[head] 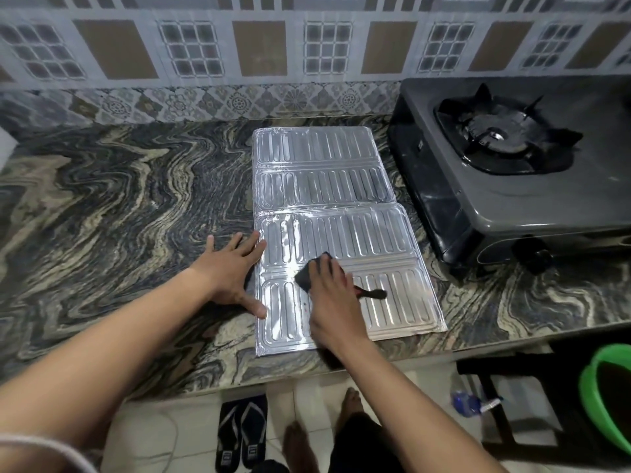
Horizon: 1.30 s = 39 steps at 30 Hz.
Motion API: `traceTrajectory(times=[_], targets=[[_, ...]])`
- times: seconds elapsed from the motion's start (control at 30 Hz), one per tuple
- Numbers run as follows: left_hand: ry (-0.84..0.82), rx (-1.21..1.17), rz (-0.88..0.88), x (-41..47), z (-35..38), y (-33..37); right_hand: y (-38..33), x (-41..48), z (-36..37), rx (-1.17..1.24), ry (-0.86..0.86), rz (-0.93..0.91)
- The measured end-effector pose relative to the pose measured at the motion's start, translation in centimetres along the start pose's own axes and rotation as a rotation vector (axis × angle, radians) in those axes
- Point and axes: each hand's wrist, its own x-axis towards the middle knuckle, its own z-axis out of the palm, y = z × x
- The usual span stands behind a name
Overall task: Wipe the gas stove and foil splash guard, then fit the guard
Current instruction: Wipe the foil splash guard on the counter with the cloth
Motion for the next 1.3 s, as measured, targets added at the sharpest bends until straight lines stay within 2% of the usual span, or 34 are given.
traceTrajectory(times=[0.27, 0.43, 0.63, 0.73, 0.87, 0.97, 1.03, 1.2, 1.3], targets=[[-0.047, -0.010, -0.008, 0.0, -0.4, 0.3, -3.1, 1.2, 0.0, -0.016, -0.145, -0.222], [-0.040, -0.009, -0.008, -0.2, -0.4, 0.4, -1.4, -0.5, 0.7, -0.032, -0.171, -0.386], [-0.017, -0.047, 0.012, -0.1, 0.3, 0.1, 3.0, -3.9, -0.1, -0.011, -0.190, -0.436], [0.001, -0.067, 0.029, 0.0, 0.7, -0.1, 6.5, -4.5, -0.8, 0.001, -0.161, -0.329], [0.018, -0.085, 0.024, 0.1, 1.0, 0.0, 10.2, -3.2, -2.2, 0.018, -0.033, -0.074], [0.021, -0.089, 0.018, 0.2, 1.0, 0.1, 9.4, -2.1, -2.5, -0.003, 0.046, 0.113], [0.022, -0.090, 0.017, 0.2, 1.0, 0.1, 7.1, -1.8, -1.9, -0.006, 0.099, 0.132], [0.016, -0.096, 0.013, 0.1, 0.8, 0.1, 0.7, -3.0, 0.1, 0.009, -0.020, -0.216], [0.018, -0.089, 0.011, 0.2, 0.9, 0.1, 1.1, -4.9, 0.7, -0.009, -0.113, -0.389]])
